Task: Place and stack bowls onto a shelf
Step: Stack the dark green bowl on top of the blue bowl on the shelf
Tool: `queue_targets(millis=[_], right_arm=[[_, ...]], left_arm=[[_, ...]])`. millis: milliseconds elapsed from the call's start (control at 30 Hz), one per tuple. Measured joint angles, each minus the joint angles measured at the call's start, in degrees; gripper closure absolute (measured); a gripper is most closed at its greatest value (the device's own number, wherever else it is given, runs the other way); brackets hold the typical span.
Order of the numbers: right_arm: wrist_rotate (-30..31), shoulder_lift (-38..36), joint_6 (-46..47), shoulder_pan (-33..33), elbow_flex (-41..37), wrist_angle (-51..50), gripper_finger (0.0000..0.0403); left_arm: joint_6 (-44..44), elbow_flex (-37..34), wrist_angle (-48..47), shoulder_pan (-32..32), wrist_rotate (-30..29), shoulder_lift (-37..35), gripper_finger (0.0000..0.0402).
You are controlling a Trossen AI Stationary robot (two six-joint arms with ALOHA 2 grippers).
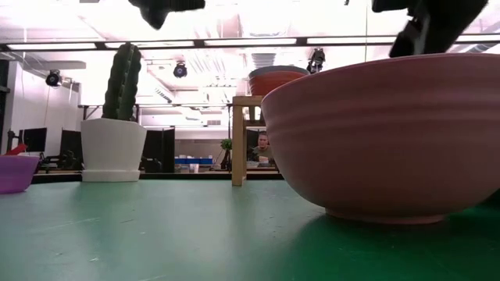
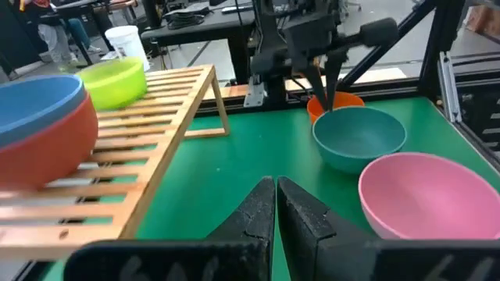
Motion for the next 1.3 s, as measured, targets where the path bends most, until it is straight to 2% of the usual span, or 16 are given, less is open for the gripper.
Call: queue_targets(millis=[100, 233, 400, 533, 700, 767, 867, 1100, 1300], right_arm=[[-2.0, 2.1, 0.6, 0.0, 2.7, -4.2, 0.0394], [-7.5, 4.7, 1.3, 0.1, 5.4, -4.6, 0.0394], [-9.2, 8.8, 3.2, 1.8, 10.3, -4.9, 0.0384], [-9.4, 12.9, 6.0, 3.6, 15.1, -6.1, 0.0347], [-9.4, 18.6, 9.4, 6.4, 20.5, -7.8, 0.0275], [-11.3, 20.6, 9.8, 7.4, 21.9, -7.8, 0.025], [-12.6, 23.1, 13.2, 9.7, 23.0, -8.3, 0.023], [-13.3, 26.8, 20.7, 16.6, 21.9, -8.8, 0.0238], [-6.9, 28.7, 22.6, 18.8, 20.2, -9.2, 0.0255]], left_arm=[[0.4, -2.7, 1.8, 0.3, -0.2, -1.7, 0.0402], [1.8, -4.1, 1.5, 0.4, -0.2, -3.2, 0.0402], [1.8, -4.2, 1.4, 0.3, -0.2, -3.7, 0.0402], [1.8, -4.2, 1.0, 0.3, -0.2, -3.7, 0.0402], [1.9, -4.2, 1.0, 0.3, 0.0, -3.7, 0.0402], [1.8, -4.2, 1.0, 0.3, 0.0, -3.7, 0.0402], [1.8, -4.2, 1.0, 0.3, 0.0, -3.7, 0.0402], [1.3, -4.2, 1.2, 0.1, 0.0, -3.1, 0.0402], [1.6, -4.2, 1.6, 0.1, 0.0, -2.9, 0.0402]])
